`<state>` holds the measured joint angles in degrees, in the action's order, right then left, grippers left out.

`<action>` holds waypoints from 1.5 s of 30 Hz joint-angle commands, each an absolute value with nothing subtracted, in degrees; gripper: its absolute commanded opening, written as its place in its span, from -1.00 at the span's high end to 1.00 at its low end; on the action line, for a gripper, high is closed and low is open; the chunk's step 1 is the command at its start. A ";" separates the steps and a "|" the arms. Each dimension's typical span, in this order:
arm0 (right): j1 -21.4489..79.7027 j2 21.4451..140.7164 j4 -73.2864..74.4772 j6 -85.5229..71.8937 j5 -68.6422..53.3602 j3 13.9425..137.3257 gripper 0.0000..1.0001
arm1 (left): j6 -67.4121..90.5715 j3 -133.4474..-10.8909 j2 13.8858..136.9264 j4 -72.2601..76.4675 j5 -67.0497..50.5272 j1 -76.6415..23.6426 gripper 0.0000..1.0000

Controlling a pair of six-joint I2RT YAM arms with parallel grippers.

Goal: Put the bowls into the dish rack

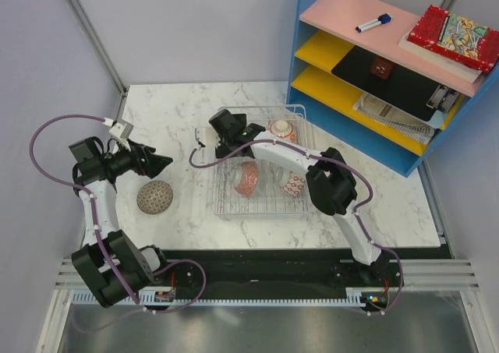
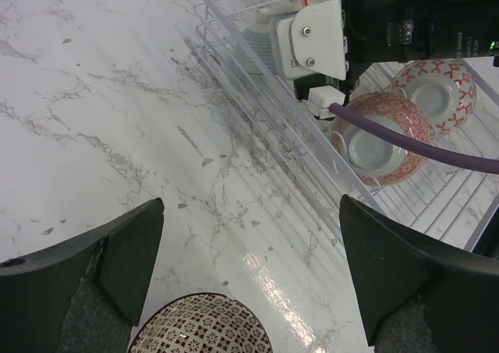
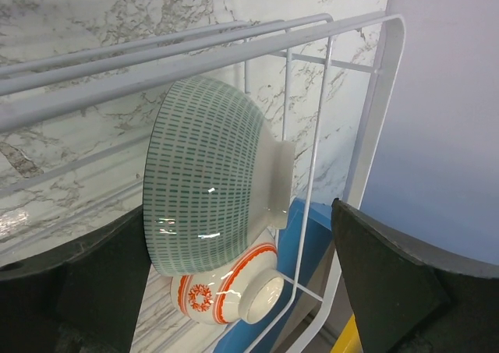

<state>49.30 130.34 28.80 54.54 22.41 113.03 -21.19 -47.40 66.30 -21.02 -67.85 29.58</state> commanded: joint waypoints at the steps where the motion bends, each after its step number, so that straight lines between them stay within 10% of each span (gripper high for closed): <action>1: 49.22 129.37 29.36 53.44 21.80 117.15 -0.94 | -20.04 -47.11 64.86 -19.77 -69.79 30.23 -0.99; 45: 46.41 128.67 33.93 46.05 16.96 122.96 -0.95 | -19.86 -47.46 64.69 -19.86 -71.10 31.64 -0.99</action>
